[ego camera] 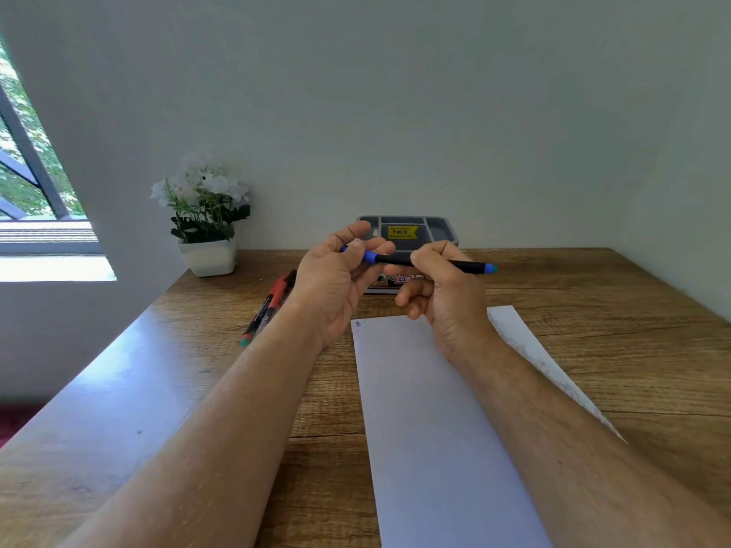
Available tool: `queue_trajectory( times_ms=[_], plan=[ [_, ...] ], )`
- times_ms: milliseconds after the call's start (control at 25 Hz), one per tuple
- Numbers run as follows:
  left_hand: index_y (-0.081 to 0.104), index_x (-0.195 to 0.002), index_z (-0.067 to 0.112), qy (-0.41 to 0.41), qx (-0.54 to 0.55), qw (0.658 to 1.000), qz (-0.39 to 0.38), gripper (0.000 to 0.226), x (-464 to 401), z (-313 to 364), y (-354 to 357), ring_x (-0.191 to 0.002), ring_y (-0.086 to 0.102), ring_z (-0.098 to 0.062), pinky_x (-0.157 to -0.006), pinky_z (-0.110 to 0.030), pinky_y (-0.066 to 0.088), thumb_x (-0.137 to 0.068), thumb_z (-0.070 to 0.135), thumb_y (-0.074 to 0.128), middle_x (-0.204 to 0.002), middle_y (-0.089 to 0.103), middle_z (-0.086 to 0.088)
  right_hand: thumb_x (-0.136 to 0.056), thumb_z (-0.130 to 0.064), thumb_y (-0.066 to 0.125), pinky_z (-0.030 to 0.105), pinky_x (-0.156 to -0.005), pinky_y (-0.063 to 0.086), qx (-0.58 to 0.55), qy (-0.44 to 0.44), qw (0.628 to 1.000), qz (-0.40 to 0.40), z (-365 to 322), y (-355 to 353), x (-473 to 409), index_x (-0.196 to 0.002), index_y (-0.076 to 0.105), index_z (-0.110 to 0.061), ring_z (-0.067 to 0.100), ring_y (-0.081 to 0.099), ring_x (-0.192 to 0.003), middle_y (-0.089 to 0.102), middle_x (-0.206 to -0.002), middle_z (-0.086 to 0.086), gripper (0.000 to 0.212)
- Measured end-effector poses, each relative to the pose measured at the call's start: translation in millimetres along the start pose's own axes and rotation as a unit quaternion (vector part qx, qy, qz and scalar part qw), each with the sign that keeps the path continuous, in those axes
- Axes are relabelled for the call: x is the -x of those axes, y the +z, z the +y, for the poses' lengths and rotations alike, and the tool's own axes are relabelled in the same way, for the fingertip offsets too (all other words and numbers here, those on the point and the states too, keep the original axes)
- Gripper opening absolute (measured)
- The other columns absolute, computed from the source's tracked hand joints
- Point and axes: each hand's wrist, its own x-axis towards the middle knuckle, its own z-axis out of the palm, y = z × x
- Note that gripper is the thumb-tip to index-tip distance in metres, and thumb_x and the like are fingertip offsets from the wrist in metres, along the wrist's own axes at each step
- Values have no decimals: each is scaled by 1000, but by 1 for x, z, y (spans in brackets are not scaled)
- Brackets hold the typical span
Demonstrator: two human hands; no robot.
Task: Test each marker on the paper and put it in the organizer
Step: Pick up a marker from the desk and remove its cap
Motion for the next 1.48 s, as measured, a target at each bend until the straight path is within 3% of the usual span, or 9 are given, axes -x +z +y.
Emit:
queue_trajectory(
  times_ms=[120,240,360,480,640,720,1080,1240,1480],
  plan=[
    [51,-120,8,6,19,1000,16,20,-1,-1,-2,-91,73,-26,-67,-29,60,-101,3,46,-109,69,-21,-90,-15,67,23,-39,45,40,-28,999,-1,0,-2,0,-88,68,-17,16,58,-43,74,-76,9,4],
    [53,-114,5,10,36,999,31,17,-3,-1,-5,-84,75,-25,-63,-28,60,-98,8,56,-102,73,-21,-86,-11,71,23,-40,46,56,-55,996,-29,-2,-1,2,-90,77,-27,15,56,-44,70,-66,6,17],
    [57,-110,3,15,23,999,46,22,-3,-3,-7,-70,74,-18,-57,-22,57,-92,13,64,-83,75,-13,-91,-14,58,23,-41,47,22,-43,996,-69,-3,0,4,-92,79,-30,17,64,-50,76,-81,8,26],
    [56,-111,5,30,11,996,88,29,-7,-3,-11,-72,74,-20,-58,-23,58,-89,18,68,-87,74,-14,-92,-13,59,23,-40,47,112,-72,990,-43,0,-1,3,-97,72,-22,17,67,-53,76,-84,4,16],
    [58,-107,10,50,-25,991,122,27,-12,-1,-18,-76,75,-20,-60,-26,58,-86,20,71,-92,74,-14,-85,-18,73,10,-60,48,378,-230,896,-38,4,-7,3,-91,71,-21,-1,65,-71,69,-80,-14,7],
    [58,-107,11,62,-38,991,116,25,-13,-2,-19,-79,75,-21,-61,-27,58,-87,19,71,-90,75,-12,-87,-21,70,10,-56,44,441,-255,858,-64,6,-9,3,-91,67,-20,-2,59,-65,63,-74,-15,5],
    [52,-122,7,82,-22,994,66,36,-17,-7,-20,-88,73,-29,-72,-37,59,-90,12,67,-91,73,-15,-88,-20,69,14,-46,43,306,-176,933,-63,15,0,-1,-80,64,-21,1,54,-52,60,-58,-16,9],
    [53,-123,17,99,-27,994,29,36,-12,-11,-15,-91,73,-31,-76,-40,60,-92,1,61,-91,75,-16,-90,-24,67,28,-52,54,280,-151,947,-51,14,-1,-3,-84,63,-24,15,63,-58,67,-66,-1,8],
    [55,-111,26,294,-171,938,60,36,-4,7,-4,-84,74,-27,-75,-40,61,-88,4,70,-88,75,-12,-92,-39,63,14,-58,54,367,-162,916,14,15,-7,-4,-94,69,-28,-3,66,-73,67,-79,-20,13]
  ],
)
